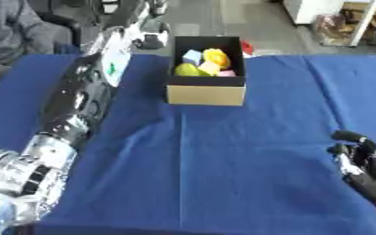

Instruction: Pick up objects on the table and place them in the box.

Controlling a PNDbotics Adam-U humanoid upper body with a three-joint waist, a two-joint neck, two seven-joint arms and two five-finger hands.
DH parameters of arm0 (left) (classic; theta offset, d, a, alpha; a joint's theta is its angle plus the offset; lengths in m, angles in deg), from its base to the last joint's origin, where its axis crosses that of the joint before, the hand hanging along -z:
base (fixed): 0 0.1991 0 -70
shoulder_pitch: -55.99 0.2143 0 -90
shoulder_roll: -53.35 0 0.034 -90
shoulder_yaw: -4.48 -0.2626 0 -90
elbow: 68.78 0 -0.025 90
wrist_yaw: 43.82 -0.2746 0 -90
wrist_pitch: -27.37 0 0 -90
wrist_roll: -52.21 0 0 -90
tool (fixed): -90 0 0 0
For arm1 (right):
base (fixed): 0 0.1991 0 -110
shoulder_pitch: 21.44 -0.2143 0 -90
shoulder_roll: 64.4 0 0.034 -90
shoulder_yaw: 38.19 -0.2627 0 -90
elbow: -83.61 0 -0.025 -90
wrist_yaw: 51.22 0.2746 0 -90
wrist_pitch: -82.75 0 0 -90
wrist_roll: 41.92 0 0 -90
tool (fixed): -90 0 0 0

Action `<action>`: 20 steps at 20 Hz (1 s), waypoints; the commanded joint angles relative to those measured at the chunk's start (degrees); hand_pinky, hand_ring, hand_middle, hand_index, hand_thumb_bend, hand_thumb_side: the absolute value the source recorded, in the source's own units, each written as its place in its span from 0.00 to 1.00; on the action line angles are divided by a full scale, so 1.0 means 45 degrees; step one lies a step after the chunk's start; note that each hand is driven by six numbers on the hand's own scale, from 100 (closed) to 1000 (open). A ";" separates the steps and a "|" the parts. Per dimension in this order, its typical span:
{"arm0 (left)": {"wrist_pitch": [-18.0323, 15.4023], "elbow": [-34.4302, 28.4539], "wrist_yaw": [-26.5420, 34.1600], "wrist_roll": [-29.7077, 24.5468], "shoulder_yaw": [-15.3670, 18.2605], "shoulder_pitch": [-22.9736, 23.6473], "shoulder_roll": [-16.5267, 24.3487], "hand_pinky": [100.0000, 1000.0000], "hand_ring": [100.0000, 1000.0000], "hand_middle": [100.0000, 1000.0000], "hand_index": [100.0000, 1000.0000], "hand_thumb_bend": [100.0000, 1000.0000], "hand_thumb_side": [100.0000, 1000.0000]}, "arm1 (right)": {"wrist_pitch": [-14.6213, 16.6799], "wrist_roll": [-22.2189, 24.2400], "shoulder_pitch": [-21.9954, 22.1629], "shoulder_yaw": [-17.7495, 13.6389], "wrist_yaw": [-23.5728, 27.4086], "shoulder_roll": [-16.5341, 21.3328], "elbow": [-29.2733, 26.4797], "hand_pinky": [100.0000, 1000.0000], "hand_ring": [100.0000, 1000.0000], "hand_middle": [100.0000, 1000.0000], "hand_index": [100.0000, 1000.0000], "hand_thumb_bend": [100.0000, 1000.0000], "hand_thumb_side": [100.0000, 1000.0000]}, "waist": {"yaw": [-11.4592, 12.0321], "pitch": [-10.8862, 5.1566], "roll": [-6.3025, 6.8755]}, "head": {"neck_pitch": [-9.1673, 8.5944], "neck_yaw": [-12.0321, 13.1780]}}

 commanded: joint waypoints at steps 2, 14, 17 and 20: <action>-0.0839 -0.0200 -0.0219 -0.1875 -0.0065 0.0077 0.1490 0.77 0.68 0.71 0.86 0.20 0.06 | 0.0000 -0.0046 -0.0098 -0.0087 0.0016 0.0229 -0.0171 0.73 0.63 0.72 0.78 0.00 0.29 | 0.0016 -0.0272 0.0026 | 0.0050 0.0042; 0.0386 0.3120 -0.4242 -0.2798 0.1063 0.0547 0.1571 0.79 0.72 0.78 0.91 0.42 0.29 | 0.0010 -0.0059 -0.0149 -0.0075 0.0014 0.0224 -0.0149 0.73 0.63 0.72 0.78 0.00 0.29 | -0.0024 -0.0229 -0.0043 | 0.0050 0.0004; 0.0964 0.3653 -0.4605 -0.2297 0.1262 0.0642 0.1535 0.80 0.72 0.78 0.91 0.42 0.29 | 0.0011 -0.0063 -0.0140 -0.0084 0.0015 0.0224 -0.0154 0.73 0.63 0.72 0.78 0.00 0.29 | -0.0037 -0.0219 -0.0044 | 0.0050 -0.0007; 0.1288 0.3990 -0.4750 -0.2045 0.1302 0.0750 0.1593 0.80 0.72 0.78 0.91 0.45 0.32 | 0.0004 -0.0091 -0.0132 -0.0108 0.0011 0.0237 -0.0150 0.73 0.63 0.72 0.78 0.00 0.29 | -0.0045 -0.0216 -0.0044 | 0.0050 0.0004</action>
